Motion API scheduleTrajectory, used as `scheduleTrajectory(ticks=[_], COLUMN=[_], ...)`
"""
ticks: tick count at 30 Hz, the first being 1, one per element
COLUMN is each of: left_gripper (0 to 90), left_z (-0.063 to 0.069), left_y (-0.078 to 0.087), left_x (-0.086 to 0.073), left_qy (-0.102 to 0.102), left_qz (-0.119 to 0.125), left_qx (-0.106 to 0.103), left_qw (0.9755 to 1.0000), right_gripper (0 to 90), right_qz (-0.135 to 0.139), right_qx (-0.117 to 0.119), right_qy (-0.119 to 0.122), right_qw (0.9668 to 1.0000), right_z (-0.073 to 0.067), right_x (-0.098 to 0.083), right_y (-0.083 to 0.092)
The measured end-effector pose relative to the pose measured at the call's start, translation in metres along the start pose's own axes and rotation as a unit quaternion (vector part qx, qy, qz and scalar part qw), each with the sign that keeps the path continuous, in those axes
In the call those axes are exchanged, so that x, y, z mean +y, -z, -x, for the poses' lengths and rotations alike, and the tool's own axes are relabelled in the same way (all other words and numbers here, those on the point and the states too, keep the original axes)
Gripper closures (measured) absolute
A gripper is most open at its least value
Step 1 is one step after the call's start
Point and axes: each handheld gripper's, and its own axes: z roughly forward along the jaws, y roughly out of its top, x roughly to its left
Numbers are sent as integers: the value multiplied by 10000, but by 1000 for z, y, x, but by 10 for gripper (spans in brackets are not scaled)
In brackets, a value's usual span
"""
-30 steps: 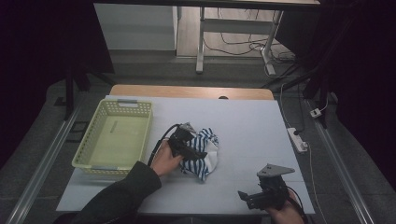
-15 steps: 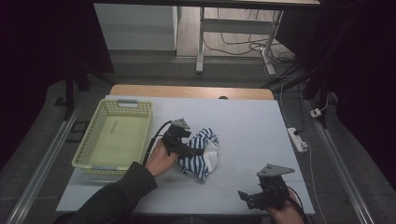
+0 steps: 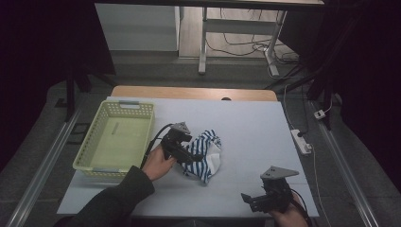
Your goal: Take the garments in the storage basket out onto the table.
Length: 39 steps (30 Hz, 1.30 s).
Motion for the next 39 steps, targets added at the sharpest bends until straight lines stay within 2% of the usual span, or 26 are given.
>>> scheduleTrajectory(ticks=[4, 8, 17, 27, 32, 39], left_gripper=[0, 0, 0, 0, 0, 0], left_z=[1, 1, 3, 8, 10, 13], left_y=[4, 7, 17, 35, 48, 60], left_x=[-3, -5, -8, -15, -19, -25], left_qy=[-13, 135, 230, 223, 310, 388], left_qz=[-11, 56, 104, 129, 257, 344], left_qx=[21, -112, -210, -113, -169, -132], left_qw=[10000, 9998, 9995, 9996, 9990, 9986], right_gripper=[25, 25, 25, 25, 25, 25], right_qz=[7, 9, 30, 37, 50, 58], right_qx=[-5, -5, 8, 5, 3, -1], right_qy=[1, 0, -2, 19, 46, 50], right_qw=[10000, 10000, 10000, 10000, 10000, 10000], right_z=[0, 0, 0, 0, -1, -1], right_x=[0, 0, 0, 0, 0, 0], right_y=[0, 0, 0, 0, 1, 1])
